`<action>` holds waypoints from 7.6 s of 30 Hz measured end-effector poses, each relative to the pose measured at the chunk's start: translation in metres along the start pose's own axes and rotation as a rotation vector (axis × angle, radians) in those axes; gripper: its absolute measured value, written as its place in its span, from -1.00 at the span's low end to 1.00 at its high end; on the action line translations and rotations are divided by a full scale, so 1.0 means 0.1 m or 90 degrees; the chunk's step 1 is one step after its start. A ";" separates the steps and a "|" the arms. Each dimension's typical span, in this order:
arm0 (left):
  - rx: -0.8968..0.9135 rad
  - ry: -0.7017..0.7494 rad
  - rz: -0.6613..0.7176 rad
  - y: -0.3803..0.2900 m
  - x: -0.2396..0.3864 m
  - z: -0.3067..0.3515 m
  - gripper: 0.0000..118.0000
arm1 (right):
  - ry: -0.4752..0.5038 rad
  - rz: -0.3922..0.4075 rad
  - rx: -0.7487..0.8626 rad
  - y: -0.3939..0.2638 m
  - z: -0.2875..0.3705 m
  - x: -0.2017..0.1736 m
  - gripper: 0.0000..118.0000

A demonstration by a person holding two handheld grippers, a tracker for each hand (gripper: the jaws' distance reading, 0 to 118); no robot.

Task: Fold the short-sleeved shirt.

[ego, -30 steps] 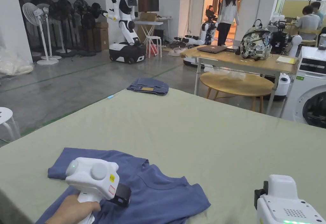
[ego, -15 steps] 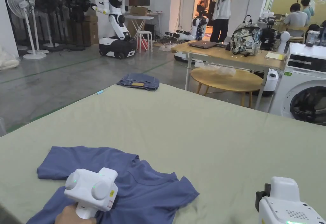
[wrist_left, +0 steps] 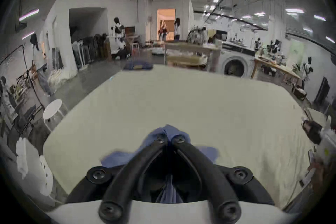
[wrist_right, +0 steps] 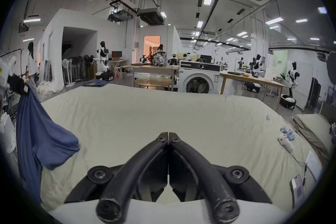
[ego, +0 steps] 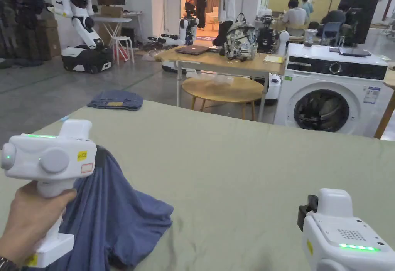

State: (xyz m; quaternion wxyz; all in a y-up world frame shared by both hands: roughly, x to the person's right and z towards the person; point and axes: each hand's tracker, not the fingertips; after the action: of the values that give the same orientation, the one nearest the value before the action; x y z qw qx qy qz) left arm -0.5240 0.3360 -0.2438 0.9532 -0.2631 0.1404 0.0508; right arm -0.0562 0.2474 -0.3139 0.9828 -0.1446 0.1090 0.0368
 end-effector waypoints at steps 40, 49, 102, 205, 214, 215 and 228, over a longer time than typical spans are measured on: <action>-0.091 -0.494 -0.180 -0.70 4.55 -0.27 -0.11 | -0.243 -0.091 -0.013 -0.32 0.89 1.93 -1.00; 0.032 -0.374 -0.125 -0.48 3.39 0.00 -0.30 | -0.180 -0.075 0.015 -0.10 0.81 1.54 -1.00; -0.337 -0.136 -0.006 -1.75 1.70 -0.50 -1.00 | -0.136 -0.096 -0.203 -0.13 0.03 2.13 -0.03; 0.067 -0.024 -0.039 1.21 1.23 -0.62 -1.00 | -0.178 0.007 0.011 1.87 -0.31 1.96 -0.99; 0.062 -0.056 -0.010 0.13 0.99 -0.04 -1.00 | -0.174 0.008 -0.015 1.12 0.57 1.80 -0.99; 0.059 -0.057 -0.014 0.04 0.96 0.03 -1.00 | -0.173 0.013 -0.017 1.05 0.66 1.78 -0.99; -0.035 -0.080 -0.009 -1.28 0.79 0.69 -1.00 | -0.162 0.018 -0.119 -0.15 1.36 1.54 -0.99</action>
State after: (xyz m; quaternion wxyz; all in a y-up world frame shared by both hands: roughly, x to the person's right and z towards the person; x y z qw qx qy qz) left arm -0.4103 0.2642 -0.1478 0.9528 -0.2865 0.0772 0.0644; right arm 0.1231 0.2790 -0.2174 0.9703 -0.2279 -0.0184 0.0789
